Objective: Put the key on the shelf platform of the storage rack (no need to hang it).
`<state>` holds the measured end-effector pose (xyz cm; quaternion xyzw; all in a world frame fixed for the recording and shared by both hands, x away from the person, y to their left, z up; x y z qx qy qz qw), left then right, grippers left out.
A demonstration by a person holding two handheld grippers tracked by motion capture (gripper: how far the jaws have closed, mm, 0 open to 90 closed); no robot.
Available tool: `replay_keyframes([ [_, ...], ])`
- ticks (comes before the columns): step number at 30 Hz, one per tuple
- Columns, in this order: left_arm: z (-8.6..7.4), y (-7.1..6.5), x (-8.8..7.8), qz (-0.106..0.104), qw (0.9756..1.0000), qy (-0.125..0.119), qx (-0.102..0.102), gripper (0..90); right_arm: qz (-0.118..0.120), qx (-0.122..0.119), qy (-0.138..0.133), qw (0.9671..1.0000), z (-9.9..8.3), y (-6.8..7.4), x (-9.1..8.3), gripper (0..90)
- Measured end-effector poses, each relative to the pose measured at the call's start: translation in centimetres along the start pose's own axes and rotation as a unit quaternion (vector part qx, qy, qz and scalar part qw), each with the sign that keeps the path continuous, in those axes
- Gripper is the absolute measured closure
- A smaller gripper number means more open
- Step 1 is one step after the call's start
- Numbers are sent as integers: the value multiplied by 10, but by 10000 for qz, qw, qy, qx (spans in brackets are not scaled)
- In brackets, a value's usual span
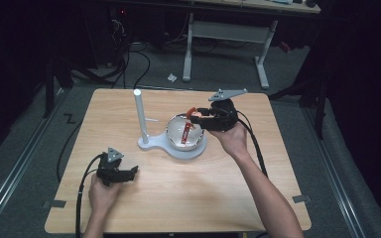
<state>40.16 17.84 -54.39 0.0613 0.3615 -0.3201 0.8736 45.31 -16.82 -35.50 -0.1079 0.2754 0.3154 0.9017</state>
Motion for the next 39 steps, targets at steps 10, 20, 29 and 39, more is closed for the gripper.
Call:
replay_keyframes([
  [10,0,0,0,2,10000,-4,-4,174,88,195,253,9995,-15,-2,29,557],
  [20,0,0,0,4,10000,-6,-9,176,75,319,483,9983,-29,-1,51,556],
  [29,0,0,0,8,10000,-4,-8,177,-148,282,544,9980,-44,-1,69,555],
  [39,0,0,0,4,10000,-1,-9,177,-261,274,682,9970,-52,4,93,553],
])
Point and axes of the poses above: each handheld gripper's, and its own axes: x roughly forward along the jaws, z roughly out of its top, y roughly to its left, the point moved 1 cm from there along x, roughly forward along the jaws, and after that the axes turned 9 degrees about -z, right-handed, at the moved point
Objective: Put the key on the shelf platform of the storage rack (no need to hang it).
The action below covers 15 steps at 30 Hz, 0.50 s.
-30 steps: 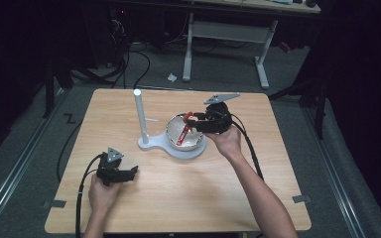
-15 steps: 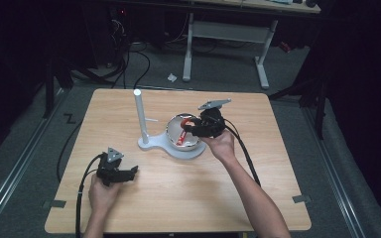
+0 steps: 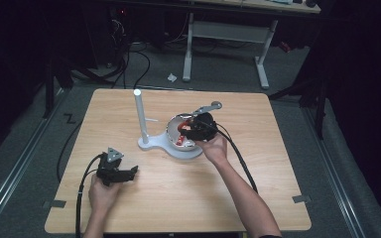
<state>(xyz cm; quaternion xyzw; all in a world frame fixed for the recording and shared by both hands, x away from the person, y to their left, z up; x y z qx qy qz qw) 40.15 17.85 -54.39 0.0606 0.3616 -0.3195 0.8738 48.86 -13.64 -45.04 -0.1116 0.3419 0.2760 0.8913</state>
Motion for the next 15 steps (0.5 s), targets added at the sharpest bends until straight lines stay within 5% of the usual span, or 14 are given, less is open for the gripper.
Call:
replay_keyframes([
  [15,0,0,0,1,10000,-4,2,177,-70,60,251,9996,-4,-2,11,498],
])
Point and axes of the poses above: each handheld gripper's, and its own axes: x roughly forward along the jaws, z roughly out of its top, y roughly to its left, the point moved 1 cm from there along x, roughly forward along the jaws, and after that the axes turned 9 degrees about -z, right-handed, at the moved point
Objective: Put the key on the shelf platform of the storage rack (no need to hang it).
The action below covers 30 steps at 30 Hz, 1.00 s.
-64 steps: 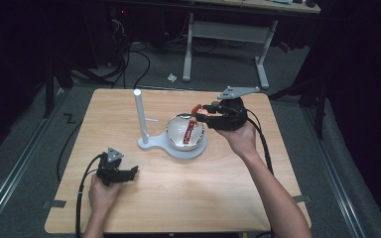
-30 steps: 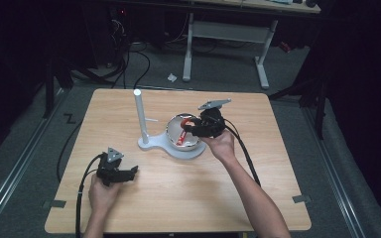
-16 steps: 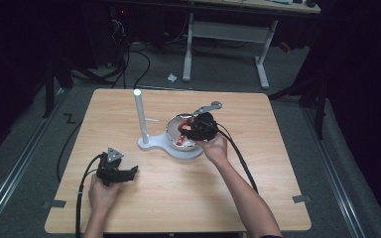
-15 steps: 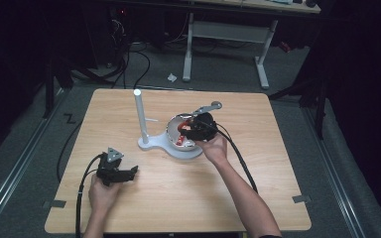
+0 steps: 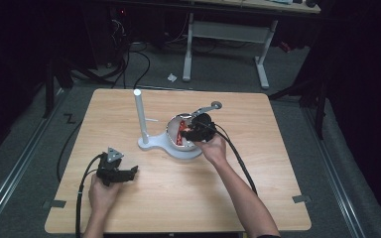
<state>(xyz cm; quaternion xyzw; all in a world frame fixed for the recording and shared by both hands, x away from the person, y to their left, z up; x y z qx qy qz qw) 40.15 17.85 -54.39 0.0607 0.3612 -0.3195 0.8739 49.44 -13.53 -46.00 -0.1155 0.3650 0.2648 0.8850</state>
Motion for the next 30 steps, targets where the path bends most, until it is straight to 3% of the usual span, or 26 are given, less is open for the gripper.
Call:
replay_keyframes([
  [8,0,0,0,2,10000,-1,-1,179,87,65,-49,9999,0,-3,-5,440],
  [23,0,0,0,5,10000,4,-2,180,123,218,-422,9988,-5,-17,-38,489],
  [30,0,0,0,5,10000,3,-4,180,76,175,-460,9988,-5,-20,-47,503],
])
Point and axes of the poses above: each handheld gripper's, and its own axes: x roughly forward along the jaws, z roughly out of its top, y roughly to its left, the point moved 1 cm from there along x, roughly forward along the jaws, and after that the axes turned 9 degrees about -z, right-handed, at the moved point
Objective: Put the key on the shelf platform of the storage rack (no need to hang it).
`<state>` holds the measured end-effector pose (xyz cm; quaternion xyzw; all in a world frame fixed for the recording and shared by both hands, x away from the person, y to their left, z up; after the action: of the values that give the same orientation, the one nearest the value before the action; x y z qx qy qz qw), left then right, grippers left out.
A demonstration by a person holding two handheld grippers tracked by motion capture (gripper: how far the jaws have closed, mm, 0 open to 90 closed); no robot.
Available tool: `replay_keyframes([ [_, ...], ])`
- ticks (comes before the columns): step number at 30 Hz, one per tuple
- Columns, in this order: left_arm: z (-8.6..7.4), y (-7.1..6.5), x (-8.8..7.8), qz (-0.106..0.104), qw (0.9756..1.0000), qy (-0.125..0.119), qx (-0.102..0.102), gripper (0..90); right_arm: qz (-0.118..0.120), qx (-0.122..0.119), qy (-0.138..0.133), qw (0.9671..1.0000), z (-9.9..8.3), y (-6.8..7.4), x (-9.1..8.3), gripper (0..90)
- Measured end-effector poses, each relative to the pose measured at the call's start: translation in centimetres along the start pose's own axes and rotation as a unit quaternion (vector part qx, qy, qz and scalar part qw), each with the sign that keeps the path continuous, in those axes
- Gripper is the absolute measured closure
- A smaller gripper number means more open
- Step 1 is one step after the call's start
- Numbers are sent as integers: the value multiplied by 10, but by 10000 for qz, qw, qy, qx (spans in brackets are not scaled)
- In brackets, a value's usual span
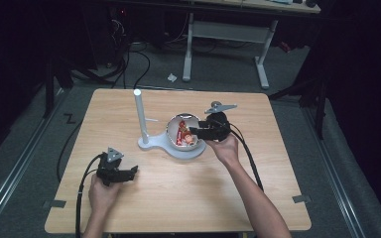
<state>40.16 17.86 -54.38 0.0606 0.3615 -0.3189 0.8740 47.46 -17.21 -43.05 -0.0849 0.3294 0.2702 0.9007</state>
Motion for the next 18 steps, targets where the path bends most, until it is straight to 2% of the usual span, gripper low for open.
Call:
replay_keyframes([
  [8,0,0,0,0,10000,-8,-6,182,2,64,-118,9999,1,-3,-8,507],
  [12,0,0,0,1,10000,-5,-6,182,-20,22,-173,9998,1,-3,-14,507],
  [18,0,0,0,2,10000,-13,-10,182,-72,87,-278,9995,0,-12,-25,505],
])
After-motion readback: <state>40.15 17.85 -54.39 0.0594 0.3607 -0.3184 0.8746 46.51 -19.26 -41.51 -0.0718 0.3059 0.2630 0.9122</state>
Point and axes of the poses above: each handheld gripper's, and its own axes: x roughly forward along the jaws, z roughly out of its top, y roughly to its left, the point moved 1 cm from there along x, roughly forward along the jaws, and after that the axes turned 9 degrees about -z, right-handed, at the moved point
